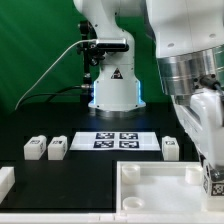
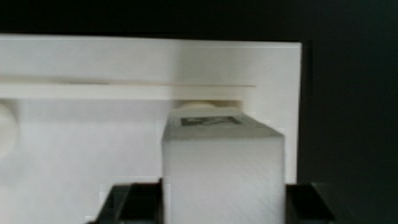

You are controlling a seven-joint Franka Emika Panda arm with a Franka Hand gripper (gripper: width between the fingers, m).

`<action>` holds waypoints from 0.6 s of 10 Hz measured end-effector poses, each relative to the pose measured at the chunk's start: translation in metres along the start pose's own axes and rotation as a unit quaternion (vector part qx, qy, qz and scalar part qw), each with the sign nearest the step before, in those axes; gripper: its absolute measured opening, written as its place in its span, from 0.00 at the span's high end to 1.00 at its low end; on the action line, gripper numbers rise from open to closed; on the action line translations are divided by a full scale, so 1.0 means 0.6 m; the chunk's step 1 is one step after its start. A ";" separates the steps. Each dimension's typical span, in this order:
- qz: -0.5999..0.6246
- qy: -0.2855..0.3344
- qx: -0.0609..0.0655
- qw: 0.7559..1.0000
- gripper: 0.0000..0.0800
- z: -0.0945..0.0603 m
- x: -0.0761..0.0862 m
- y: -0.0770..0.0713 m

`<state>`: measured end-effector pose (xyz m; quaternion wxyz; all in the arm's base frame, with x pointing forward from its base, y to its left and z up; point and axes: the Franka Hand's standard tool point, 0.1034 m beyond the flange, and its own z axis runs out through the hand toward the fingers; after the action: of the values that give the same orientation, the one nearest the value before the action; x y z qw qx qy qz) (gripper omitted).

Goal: Assemble one leg

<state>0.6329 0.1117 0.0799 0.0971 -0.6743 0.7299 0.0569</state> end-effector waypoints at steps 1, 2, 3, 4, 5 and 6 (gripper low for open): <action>0.039 0.002 -0.001 0.999 0.63 0.000 0.000 0.002; 0.054 0.003 0.000 0.999 0.63 0.000 -0.001 0.002; 0.059 0.004 -0.001 0.998 0.62 0.001 0.001 0.002; 0.053 0.004 -0.001 0.999 0.62 0.002 0.000 0.003; 0.049 0.005 -0.002 0.999 0.37 0.002 -0.001 0.004; 0.028 0.004 -0.009 1.000 0.37 0.003 -0.007 0.009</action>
Offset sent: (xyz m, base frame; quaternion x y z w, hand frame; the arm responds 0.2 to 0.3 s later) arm 0.0000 0.0000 0.0000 0.0000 0.0000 0.0000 1.0000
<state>0.6282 0.1165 0.0788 0.0867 -0.6549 0.7481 0.0633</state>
